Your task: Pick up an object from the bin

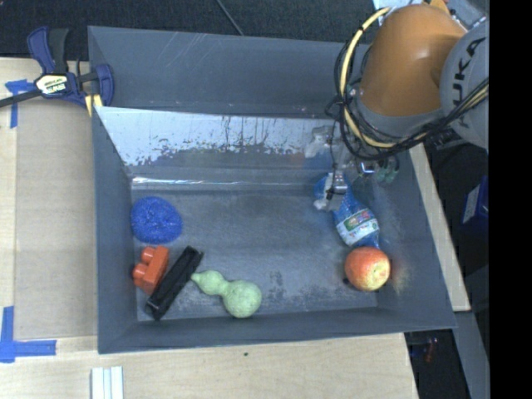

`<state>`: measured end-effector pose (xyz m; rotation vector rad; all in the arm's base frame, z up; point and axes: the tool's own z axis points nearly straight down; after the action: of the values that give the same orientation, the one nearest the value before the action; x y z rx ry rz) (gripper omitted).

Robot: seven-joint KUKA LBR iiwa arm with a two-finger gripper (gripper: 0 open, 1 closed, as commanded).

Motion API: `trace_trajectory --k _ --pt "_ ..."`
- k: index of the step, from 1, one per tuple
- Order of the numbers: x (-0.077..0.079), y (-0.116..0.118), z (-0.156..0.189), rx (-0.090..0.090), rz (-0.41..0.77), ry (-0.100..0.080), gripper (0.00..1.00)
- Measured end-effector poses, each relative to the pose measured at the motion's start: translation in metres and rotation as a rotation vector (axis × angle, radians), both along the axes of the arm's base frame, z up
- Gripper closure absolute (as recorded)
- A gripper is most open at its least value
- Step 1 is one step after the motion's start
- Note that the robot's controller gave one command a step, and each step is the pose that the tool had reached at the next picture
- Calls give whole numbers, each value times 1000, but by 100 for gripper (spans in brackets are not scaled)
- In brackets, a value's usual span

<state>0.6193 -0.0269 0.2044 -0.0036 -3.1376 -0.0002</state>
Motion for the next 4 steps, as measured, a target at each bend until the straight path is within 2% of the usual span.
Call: trace_trajectory --k 1,2,3,4 --pt "1 0 5 -1 1 -8 0" --pt "2 15 -28 -2 147 -15 0" --pt "-18 50 -107 -2 384 -14 0" --pt "-14 110 -127 -4 583 -15 0"
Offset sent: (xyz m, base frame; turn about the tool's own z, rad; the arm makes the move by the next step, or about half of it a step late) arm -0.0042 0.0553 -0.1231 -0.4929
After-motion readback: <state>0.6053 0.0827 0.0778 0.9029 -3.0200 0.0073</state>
